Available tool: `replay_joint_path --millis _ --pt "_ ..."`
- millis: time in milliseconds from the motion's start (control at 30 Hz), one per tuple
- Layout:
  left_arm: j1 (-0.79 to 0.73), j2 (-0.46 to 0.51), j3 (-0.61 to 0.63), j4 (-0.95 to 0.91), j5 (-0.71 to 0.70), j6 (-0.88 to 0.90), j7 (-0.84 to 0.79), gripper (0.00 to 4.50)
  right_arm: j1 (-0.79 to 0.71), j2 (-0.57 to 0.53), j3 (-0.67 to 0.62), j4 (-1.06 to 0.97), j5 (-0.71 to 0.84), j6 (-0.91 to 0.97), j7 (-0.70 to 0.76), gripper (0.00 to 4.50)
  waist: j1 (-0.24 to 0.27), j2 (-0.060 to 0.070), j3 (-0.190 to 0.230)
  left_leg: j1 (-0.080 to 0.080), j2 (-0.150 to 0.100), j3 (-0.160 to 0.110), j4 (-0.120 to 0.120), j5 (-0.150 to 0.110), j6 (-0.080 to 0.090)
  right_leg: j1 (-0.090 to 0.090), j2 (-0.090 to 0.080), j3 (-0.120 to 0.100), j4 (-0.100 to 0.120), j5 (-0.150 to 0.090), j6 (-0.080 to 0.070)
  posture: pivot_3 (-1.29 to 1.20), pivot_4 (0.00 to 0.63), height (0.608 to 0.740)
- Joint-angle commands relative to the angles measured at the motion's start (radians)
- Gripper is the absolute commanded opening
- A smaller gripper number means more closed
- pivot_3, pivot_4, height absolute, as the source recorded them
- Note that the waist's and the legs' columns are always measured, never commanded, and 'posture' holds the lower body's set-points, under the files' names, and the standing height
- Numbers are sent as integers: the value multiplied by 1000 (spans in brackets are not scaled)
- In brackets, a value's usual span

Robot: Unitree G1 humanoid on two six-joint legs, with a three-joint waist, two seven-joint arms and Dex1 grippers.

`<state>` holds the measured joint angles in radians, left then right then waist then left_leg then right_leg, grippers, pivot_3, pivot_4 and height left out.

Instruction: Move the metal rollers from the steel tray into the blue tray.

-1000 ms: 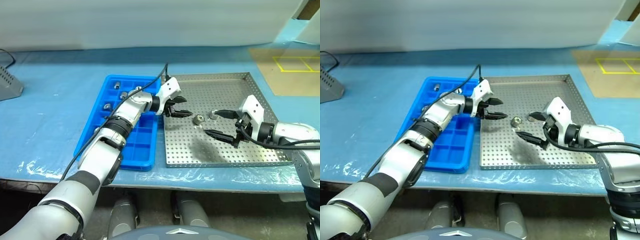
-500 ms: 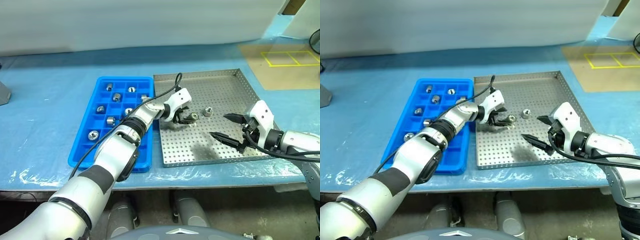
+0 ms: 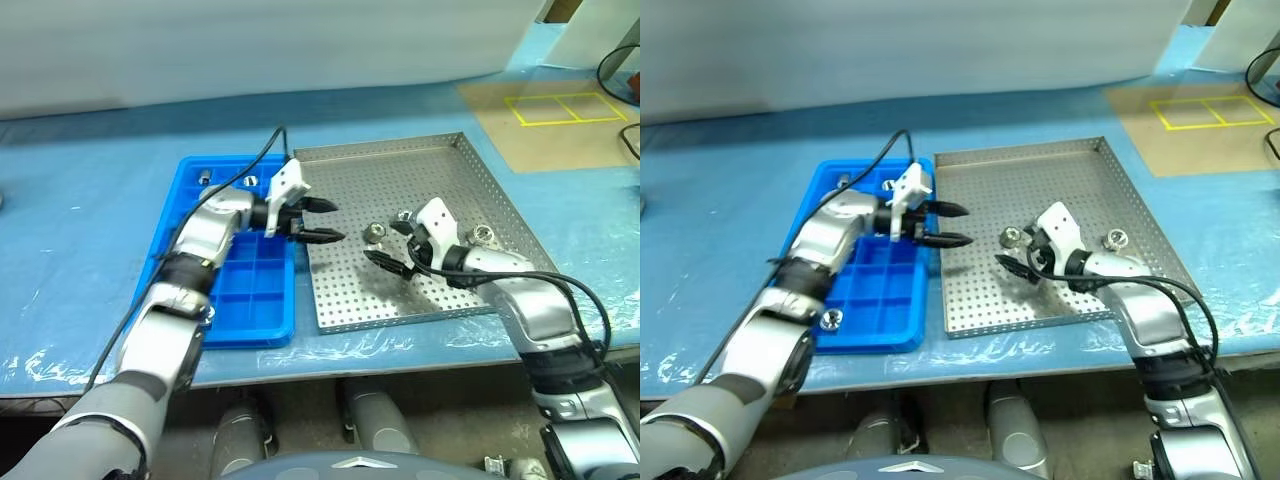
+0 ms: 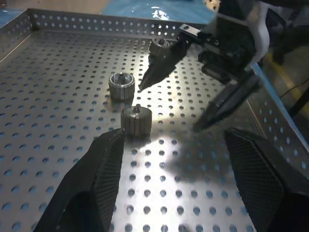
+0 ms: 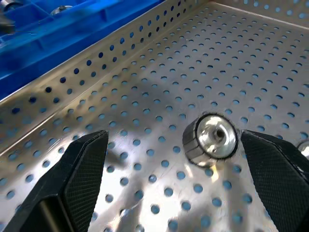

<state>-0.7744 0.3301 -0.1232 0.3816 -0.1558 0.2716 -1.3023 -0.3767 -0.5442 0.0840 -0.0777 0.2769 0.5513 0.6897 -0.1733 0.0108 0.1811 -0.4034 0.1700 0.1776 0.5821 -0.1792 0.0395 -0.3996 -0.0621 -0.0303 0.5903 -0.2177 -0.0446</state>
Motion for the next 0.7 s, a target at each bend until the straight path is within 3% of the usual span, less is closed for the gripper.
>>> replay_joint_path --millis 33,300,700 --pt "97 59 8 -272 -59 98 23 3440 -36 16 -18 55 -17 -76 0 4500 8 0 0 0 0 0 0 0 0 1 -1 -1 0 0 0 -460 150 740" --pt "159 128 72 -408 -141 247 145 3440 -88 78 -18 229 -56 -173 -8 4500 43 0 0 2 -1 1 1 2 -1 1 -3 -1 3 1 -2 -397 150 740" --pt "174 154 36 -442 -167 258 198 3440 -104 123 -28 379 -90 -265 -25 4500 60 0 0 3 -1 2 0 4 -3 -2 -3 0 8 1 -2 -387 150 740"
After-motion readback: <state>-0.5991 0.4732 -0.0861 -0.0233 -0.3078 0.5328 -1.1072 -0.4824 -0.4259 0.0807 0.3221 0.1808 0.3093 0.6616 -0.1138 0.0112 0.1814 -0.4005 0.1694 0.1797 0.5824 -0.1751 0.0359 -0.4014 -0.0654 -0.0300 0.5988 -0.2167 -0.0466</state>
